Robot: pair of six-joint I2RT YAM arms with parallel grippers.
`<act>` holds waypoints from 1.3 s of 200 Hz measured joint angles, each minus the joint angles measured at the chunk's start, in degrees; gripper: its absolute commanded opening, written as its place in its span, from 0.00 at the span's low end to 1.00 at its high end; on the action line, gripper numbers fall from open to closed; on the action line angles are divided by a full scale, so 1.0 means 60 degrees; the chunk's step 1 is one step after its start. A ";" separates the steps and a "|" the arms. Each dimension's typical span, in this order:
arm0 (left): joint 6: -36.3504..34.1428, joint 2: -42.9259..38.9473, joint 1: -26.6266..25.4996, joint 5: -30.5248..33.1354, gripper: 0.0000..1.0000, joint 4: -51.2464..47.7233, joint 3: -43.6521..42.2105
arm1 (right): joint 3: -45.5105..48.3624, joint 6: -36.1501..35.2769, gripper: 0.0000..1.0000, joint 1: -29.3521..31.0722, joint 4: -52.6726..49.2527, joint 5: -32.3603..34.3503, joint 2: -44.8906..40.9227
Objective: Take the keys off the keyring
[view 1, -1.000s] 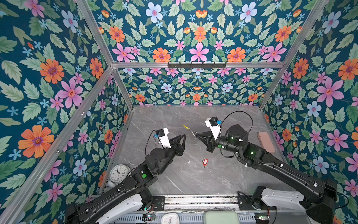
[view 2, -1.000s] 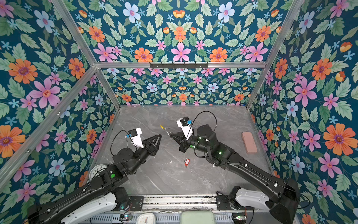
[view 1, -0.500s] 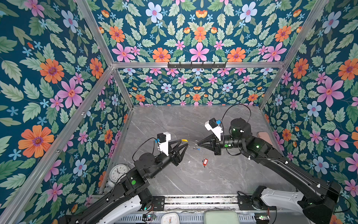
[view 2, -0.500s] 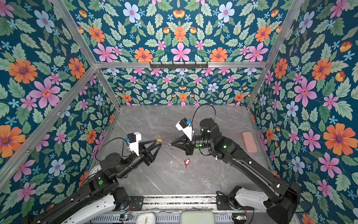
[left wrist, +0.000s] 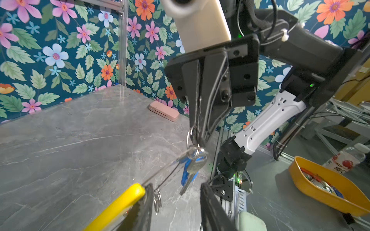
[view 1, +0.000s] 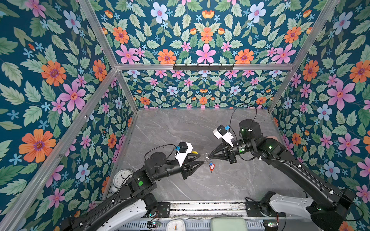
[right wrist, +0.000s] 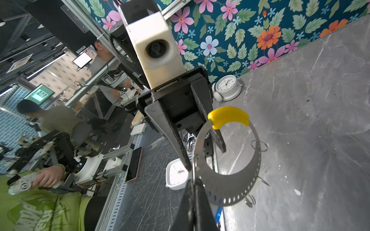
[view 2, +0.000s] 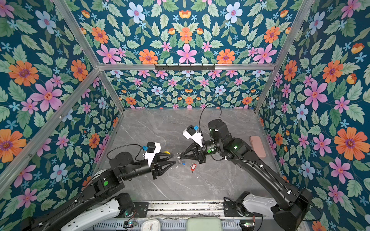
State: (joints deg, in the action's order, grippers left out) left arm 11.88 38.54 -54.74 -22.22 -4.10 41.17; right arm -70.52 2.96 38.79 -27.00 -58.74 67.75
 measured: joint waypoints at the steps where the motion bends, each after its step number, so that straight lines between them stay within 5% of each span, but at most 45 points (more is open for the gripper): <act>1: 0.0000 0.0000 0.0000 -0.0011 0.34 -0.0011 0.0000 | -0.0007 -0.0004 0.00 0.0000 -0.0011 -0.0007 0.0007; 43: -0.0025 -0.0488 0.0000 0.0291 0.39 -0.0182 0.0025 | -0.0353 -0.0131 0.00 -0.0029 -0.0605 -0.0044 0.0168; 79: 0.0193 -0.1563 0.0000 0.1264 0.41 -0.0007 -0.0120 | -0.0856 -0.0073 0.00 0.0047 -0.1523 0.1126 0.0350; 138: 0.0506 -0.1133 0.0000 0.3716 0.38 0.0259 -0.0306 | -0.2761 -0.0240 0.00 0.1756 -0.4539 0.6743 0.2069; 178: 0.0550 -0.1002 0.0000 0.4207 0.41 0.0499 -0.0492 | -0.1927 -0.0710 0.00 0.3202 -0.4149 1.0123 0.1464; 220: 0.0546 -0.0940 0.0000 0.4135 0.43 0.0761 -0.0630 | -0.0270 -0.1548 0.00 0.3508 -0.2259 1.0542 0.0029; 260: 0.0463 -0.0987 0.0000 0.2688 0.44 0.1239 -0.0812 | 0.1286 -0.1479 0.00 0.2324 -0.0189 0.8306 -0.1785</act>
State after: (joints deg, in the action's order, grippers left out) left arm 14.66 32.62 -54.74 -6.09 3.33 36.29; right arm -62.81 -5.91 52.73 -28.14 -8.91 57.04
